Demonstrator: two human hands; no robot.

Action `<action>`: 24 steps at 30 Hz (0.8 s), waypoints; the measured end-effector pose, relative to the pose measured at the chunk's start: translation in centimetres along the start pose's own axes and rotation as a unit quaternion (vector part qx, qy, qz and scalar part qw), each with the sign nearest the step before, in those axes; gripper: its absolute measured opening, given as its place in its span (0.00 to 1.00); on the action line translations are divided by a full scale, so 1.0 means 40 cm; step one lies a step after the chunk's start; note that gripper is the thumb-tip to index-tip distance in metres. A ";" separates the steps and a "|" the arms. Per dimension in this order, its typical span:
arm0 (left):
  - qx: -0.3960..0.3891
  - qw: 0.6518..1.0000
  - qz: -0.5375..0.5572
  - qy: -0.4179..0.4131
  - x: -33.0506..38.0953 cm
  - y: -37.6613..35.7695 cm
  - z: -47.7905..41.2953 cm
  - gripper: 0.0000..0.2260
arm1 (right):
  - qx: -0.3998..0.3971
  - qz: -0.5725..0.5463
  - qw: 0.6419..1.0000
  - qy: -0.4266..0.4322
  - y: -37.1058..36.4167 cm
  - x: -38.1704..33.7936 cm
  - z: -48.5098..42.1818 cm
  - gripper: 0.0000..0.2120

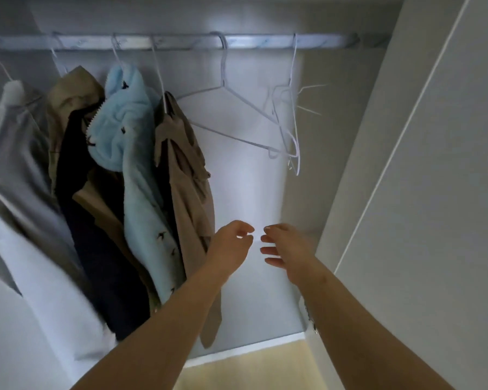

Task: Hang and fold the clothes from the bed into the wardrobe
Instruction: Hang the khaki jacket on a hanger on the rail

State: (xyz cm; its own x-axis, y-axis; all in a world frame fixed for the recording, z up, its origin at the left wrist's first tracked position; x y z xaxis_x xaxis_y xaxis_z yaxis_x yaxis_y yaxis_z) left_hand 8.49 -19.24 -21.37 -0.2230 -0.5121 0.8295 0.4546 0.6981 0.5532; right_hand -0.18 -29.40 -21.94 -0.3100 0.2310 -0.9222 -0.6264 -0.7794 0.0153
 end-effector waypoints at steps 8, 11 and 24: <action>-0.186 0.981 0.039 0.045 -0.006 -0.267 0.138 0.10 | 0.159 -0.110 0.977 -0.089 0.226 0.263 0.120 0.05; -0.263 0.963 0.035 0.042 -0.020 -0.365 0.215 0.09 | 0.228 -0.152 0.955 -0.118 0.298 0.368 0.211 0.05; -0.562 0.819 -0.101 -0.063 -0.014 -0.703 0.787 0.03 | 0.512 -0.361 0.763 -0.162 0.447 0.788 0.861 0.05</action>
State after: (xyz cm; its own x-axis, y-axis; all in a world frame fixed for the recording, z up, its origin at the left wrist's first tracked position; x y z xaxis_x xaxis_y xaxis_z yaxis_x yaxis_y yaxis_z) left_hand -31.31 -22.83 -34.97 -0.4465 -0.4557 0.7700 0.8880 -0.3313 0.3189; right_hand -45.78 -15.98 -37.42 0.3225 0.6458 -0.6920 -0.8967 0.4427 -0.0048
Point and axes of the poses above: each hand's wrist, its own z-axis away from the middle knuckle, its own y-axis out of the back of the hand, x = y × z, the point moved 9 cm from there along -z, towards the middle knuckle, and after that the axes turned 3 degrees about -z, right-handed, at the moved point
